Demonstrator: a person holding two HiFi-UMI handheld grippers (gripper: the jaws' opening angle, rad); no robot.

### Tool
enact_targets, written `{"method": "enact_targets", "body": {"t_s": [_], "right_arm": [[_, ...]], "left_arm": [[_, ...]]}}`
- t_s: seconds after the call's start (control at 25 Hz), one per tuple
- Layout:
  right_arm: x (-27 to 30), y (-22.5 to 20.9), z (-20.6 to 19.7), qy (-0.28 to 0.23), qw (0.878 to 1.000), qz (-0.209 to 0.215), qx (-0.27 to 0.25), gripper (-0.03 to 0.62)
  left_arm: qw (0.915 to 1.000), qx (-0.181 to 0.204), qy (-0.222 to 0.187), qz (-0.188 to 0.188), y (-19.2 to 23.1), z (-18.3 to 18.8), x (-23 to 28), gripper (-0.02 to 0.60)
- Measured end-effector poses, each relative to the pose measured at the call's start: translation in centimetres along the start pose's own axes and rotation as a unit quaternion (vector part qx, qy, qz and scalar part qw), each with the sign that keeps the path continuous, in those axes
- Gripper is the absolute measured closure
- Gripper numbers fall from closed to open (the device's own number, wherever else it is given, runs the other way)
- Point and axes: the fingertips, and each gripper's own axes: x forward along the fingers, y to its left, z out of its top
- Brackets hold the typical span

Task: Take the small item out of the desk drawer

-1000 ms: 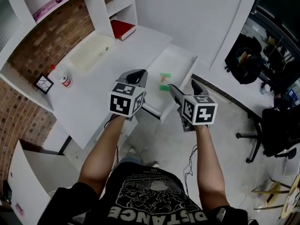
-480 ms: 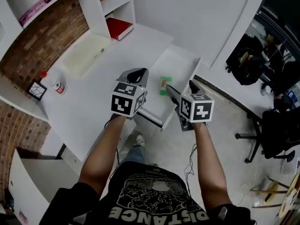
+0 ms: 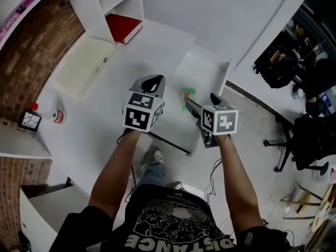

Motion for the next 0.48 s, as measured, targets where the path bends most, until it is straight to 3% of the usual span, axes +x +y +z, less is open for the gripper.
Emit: {"method": "enact_targets", "body": {"t_s": [0.48], "right_arm": [[7.1,-2.4,-3.5,0.085,0.995,-0.037,0.044,0.155]], "left_arm": [[0.9988,0.002,0.029,-0.039,4.5,-3.1,6.4,0.572]]}}
